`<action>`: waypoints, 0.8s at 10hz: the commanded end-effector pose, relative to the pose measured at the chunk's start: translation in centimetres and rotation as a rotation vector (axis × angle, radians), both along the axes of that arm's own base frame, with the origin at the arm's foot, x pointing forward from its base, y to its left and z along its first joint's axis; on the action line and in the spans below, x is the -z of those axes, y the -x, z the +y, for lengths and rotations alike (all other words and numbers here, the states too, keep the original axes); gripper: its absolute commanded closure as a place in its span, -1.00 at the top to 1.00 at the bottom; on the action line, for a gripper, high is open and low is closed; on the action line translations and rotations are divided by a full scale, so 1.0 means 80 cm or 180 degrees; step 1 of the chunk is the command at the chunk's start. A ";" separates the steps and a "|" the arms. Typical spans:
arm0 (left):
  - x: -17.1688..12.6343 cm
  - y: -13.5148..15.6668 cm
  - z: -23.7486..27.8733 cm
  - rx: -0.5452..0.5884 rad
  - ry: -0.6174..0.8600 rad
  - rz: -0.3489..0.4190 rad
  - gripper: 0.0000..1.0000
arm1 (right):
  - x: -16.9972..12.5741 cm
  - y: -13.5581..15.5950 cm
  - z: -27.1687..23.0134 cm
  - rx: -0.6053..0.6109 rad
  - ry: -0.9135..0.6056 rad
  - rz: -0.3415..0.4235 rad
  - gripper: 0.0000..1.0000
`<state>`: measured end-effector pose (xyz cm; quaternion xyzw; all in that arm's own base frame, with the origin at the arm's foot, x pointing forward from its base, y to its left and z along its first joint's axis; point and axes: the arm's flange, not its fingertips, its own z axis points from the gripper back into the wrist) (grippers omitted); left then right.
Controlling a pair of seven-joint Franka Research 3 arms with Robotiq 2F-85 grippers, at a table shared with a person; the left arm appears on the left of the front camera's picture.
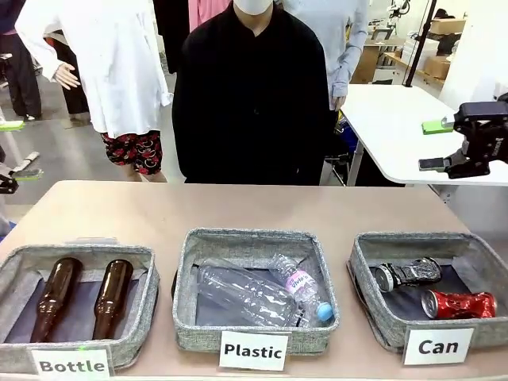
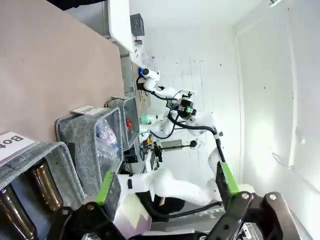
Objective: Sort the can waste into the basket.
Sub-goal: Pick up the can waste from the table and place it in the right Fabric basket.
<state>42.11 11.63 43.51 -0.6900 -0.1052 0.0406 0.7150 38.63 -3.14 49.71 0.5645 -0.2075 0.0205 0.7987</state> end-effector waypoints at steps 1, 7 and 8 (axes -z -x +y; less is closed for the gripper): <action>-0.023 -0.001 -0.020 0.0128 -0.0205 -0.0031 1.00 | -0.001 0.000 0.014 -0.0091 0.0004 -0.0011 1.00; -0.023 -0.001 -0.020 0.0128 -0.0205 -0.0031 1.00 | -0.001 0.000 0.014 -0.0091 0.0004 -0.0011 1.00; -0.023 -0.001 -0.020 0.0128 -0.0205 -0.0031 1.00 | -0.001 0.000 0.014 -0.0091 0.0004 -0.0011 1.00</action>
